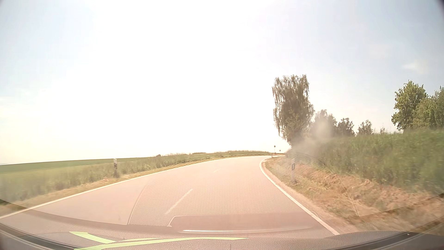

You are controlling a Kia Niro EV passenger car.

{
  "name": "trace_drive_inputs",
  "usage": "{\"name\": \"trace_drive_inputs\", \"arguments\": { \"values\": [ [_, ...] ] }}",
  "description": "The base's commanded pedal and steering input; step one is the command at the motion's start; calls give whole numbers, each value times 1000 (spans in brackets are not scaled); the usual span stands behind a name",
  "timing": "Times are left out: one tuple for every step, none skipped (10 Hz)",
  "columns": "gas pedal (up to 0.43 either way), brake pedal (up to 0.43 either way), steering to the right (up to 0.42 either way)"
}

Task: Follow the waypoints while adhering to traffic rules and regulations

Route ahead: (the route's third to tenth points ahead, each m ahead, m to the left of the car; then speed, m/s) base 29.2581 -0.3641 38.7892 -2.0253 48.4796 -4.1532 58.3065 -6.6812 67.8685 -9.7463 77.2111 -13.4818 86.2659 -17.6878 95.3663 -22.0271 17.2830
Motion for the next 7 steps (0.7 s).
{"name": "trace_drive_inputs", "arguments": {
  "values": [
    [0, 49, 30],
    [0, 49, 30],
    [0, 55, 29],
    [0, 67, 28],
    [0, 73, 27],
    [0, 79, 26],
    [0, 85, 25]
  ]
}}
